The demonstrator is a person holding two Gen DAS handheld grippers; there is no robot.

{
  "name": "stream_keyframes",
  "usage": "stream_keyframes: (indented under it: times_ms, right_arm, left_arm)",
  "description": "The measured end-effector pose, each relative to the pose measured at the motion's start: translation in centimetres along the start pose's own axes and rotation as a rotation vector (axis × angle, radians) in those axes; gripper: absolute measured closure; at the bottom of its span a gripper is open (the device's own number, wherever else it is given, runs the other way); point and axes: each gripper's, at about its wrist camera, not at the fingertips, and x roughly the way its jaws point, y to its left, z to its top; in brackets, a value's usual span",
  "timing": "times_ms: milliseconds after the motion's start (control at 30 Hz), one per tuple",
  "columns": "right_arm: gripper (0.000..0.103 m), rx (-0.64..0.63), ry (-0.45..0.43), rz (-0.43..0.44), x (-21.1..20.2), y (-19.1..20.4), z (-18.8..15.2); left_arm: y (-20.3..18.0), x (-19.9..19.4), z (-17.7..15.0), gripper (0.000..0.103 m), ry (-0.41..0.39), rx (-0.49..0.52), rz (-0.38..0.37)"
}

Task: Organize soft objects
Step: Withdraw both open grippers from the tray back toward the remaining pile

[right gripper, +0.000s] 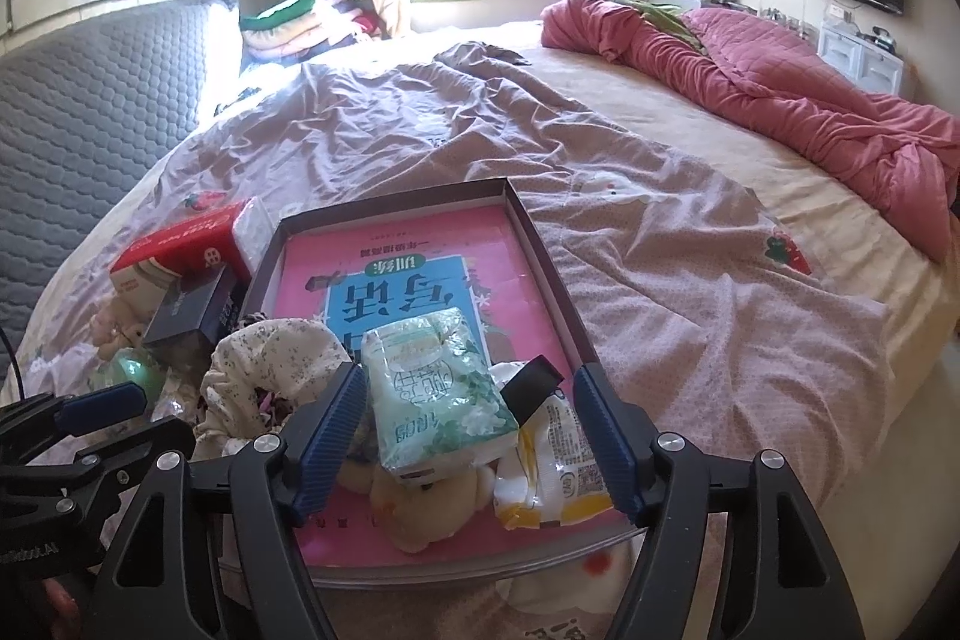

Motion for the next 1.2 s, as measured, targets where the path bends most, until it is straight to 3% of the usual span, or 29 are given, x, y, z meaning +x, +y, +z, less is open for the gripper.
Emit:
stream_keyframes:
  times_ms: [800, 1200]
  right_arm:
    - [0.029, -0.11, -0.079, 0.069, -3.7, 5.0, 1.7]
    - [0.029, -0.2, -0.102, 0.127, -5.2, 9.0, 2.0]
  left_arm:
    - [3.8, -5.3, -0.5, 0.029, -0.075, -0.052, 0.067]
    - [11.0, -8.8, -1.3, 0.029, -0.116, -0.191, 0.151]
